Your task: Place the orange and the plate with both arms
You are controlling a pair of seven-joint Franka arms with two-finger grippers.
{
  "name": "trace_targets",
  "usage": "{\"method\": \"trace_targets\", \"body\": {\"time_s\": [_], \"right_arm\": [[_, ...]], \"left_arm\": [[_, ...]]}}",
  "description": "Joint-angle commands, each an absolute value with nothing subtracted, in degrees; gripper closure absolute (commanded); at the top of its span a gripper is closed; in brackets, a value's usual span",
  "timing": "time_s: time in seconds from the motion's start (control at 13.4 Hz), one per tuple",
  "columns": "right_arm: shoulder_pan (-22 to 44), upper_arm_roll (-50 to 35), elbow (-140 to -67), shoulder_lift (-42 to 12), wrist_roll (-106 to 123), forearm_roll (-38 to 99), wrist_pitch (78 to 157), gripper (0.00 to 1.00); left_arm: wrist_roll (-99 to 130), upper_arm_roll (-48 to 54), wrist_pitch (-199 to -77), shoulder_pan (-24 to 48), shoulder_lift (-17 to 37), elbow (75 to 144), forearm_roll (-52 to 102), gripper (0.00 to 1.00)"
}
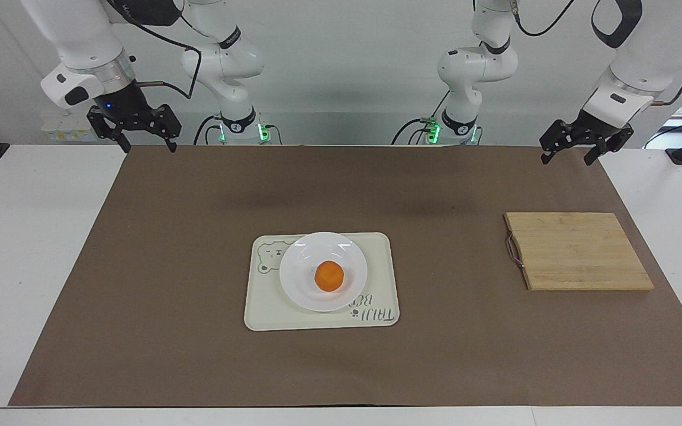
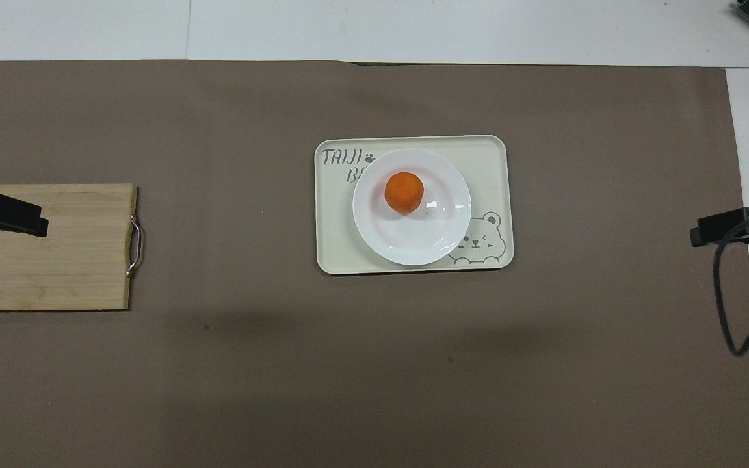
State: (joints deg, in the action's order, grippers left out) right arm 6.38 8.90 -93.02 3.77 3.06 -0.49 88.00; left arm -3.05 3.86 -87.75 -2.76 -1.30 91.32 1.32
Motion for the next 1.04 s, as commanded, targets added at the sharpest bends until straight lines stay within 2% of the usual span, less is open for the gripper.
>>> {"method": "trace_targets", "body": {"time_s": [0.0,0.97], "right_arm": [[6.33,8.53,-94.48,5.01,4.75,-2.46,89.38,0.00],[6.06,8.61,-92.64,3.96,4.39,-1.76,87.10,0.00]], "left_arm": [[-3.51,4.31,-86.57,-3.34,-1.67,90.79,0.53,0.00],[-3.51,4.31,-86.57,-3.34,-1.67,90.79,0.53,0.00]]}}
